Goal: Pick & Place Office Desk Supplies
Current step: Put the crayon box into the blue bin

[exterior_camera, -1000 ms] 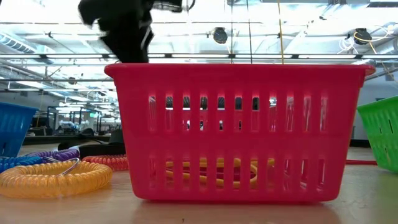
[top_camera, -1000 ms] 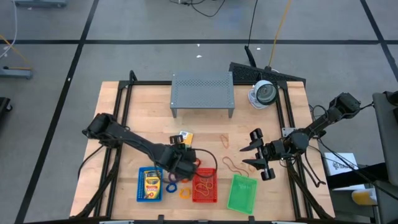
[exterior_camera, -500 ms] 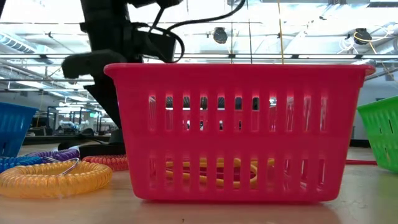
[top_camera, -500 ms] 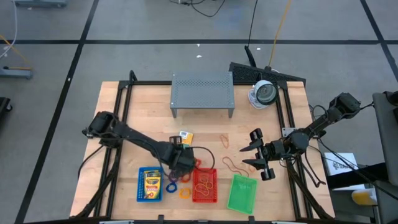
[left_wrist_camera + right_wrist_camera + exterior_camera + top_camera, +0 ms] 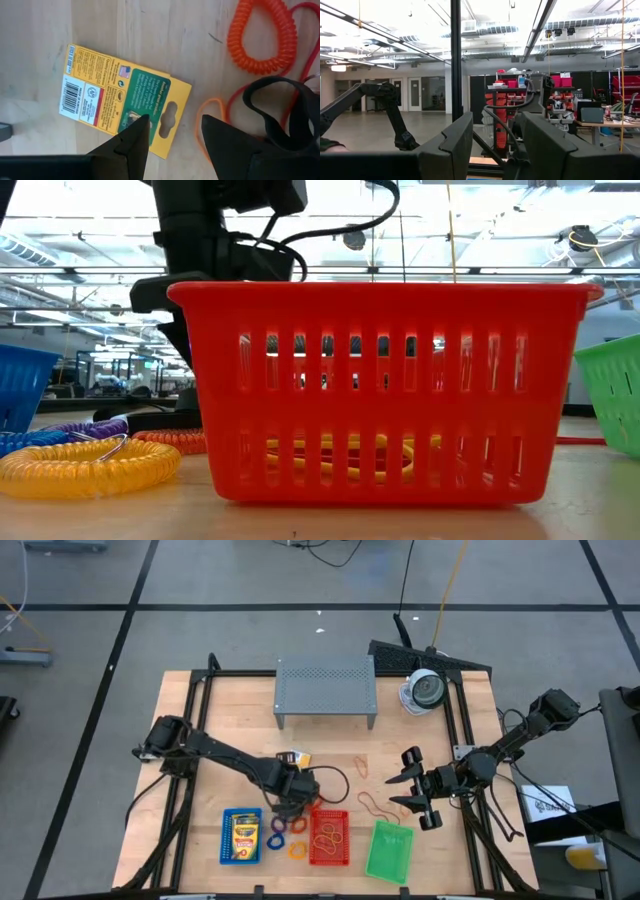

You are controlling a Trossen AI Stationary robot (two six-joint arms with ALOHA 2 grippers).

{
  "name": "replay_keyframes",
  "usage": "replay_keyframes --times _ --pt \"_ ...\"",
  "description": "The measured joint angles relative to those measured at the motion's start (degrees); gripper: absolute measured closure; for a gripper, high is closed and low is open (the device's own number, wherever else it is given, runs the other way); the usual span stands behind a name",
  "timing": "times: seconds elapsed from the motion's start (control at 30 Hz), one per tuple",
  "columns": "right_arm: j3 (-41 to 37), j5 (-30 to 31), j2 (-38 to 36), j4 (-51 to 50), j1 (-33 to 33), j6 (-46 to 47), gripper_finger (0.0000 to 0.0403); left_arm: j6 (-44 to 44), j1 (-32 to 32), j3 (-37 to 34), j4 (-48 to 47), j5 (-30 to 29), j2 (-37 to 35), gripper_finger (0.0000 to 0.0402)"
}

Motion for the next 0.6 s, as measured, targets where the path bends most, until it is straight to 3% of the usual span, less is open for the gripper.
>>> replay_keyframes --times 0.6 --pt "0.00 -0.02 0.02 0.00 0.00 -0.02 0.0248 2.62 2.76 -4.33 7.77 4.22 0.00 0.0213"
